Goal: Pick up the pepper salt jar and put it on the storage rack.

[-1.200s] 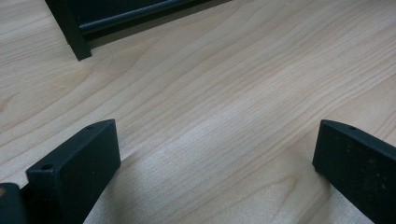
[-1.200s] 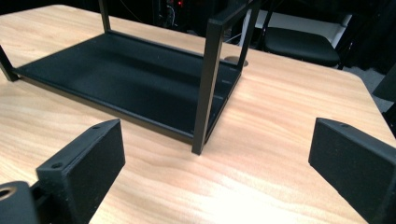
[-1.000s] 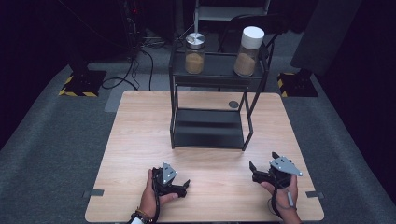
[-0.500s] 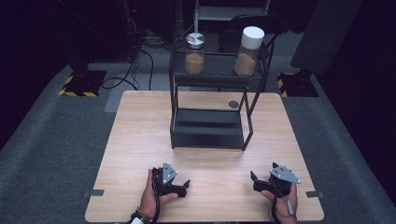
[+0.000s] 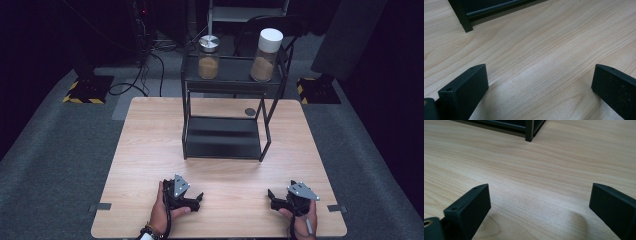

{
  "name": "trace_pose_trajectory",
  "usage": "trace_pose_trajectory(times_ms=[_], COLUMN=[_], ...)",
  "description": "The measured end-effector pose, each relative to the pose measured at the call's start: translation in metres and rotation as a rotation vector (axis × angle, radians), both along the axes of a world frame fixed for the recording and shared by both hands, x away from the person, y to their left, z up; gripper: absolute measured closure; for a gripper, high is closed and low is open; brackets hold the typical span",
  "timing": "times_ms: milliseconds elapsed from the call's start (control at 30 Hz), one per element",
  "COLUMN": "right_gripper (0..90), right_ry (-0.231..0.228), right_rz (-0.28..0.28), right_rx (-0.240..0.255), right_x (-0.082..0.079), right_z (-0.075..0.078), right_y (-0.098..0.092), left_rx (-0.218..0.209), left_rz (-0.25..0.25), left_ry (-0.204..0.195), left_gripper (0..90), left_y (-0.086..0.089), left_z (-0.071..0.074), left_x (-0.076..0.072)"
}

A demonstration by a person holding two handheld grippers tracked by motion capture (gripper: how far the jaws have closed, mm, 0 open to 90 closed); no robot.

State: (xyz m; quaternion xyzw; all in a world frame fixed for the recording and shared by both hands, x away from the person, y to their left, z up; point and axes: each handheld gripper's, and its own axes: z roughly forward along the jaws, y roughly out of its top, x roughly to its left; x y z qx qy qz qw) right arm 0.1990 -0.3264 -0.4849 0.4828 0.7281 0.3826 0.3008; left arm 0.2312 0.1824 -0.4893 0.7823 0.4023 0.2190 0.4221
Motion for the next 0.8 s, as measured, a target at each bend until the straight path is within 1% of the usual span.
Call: trace_pose_trajectory(times_ms=[233,467,600,800], right_gripper=[3.2,3.1,2.1,1.5], right_ry=[0.016,0.031,0.053,0.056], right_rz=[-0.004,-0.011,-0.02,-0.016], right_rx=[-0.012,0.012,0.034,0.034], right_x=[-0.0016,0.0001,0.0035,0.005], right_z=[0.0004,0.0004,0.0019,0.0022], right_y=[-0.0014,-0.0042,-0.0069,-0.0077], left_rx=[0.0,0.0,0.0,-0.001], left_rz=[0.0,0.0,0.001,0.001], left_ry=[0.0,0.0,0.0,0.0], left_gripper=[0.5,0.5,0.5,0.5], left_y=[0.0,0.0,-0.0001,-0.0001], left_z=[0.0,0.0,0.0,-0.0001], left_x=[0.0,0.0,-0.0001,-0.0001])
